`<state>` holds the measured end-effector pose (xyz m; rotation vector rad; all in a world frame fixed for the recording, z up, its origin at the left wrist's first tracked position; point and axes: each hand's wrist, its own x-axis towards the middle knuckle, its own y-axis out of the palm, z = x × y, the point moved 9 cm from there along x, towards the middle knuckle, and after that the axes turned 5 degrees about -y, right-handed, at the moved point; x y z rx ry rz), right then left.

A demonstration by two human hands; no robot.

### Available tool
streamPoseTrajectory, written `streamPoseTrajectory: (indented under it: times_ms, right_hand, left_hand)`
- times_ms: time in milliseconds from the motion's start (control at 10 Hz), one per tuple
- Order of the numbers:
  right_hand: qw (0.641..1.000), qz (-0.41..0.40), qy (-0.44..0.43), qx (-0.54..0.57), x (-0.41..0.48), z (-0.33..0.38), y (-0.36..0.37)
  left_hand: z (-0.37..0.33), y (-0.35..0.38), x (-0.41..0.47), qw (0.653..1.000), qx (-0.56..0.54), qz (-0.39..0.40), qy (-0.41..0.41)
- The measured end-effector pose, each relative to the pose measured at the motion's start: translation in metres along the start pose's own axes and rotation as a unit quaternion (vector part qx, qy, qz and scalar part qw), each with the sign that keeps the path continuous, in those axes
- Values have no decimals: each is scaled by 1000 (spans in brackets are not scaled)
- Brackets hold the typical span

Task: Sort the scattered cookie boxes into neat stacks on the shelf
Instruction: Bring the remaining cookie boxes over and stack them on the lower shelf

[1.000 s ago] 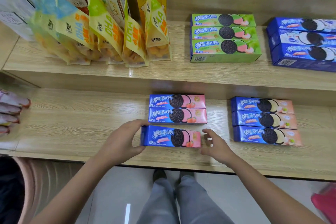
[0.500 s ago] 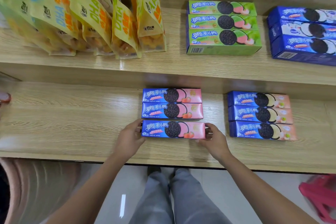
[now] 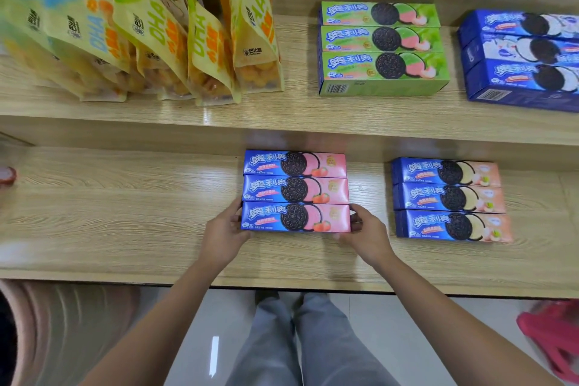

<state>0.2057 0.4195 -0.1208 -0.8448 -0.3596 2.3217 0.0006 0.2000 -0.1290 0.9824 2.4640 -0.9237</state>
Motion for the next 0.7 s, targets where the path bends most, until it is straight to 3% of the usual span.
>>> streamPoseTrajectory:
  times_ms: [300,400,600,700]
  right_hand:
    - [999,28,8,-38,2,5,1]
    - [998,31,12,-56,-19,4,-15]
    - [999,16,8,-48,-78,8,-49]
    - [999,-37,-29,27,-135,34,-88]
  left_hand:
    - [-13,1,-2,999,10,11,34]
    - [0,1,-15,1000,24,3,-1]
    - [35,-4,-58,997,-15,-76,3]
    - [68,11,-106,992,-100,-70,-32]
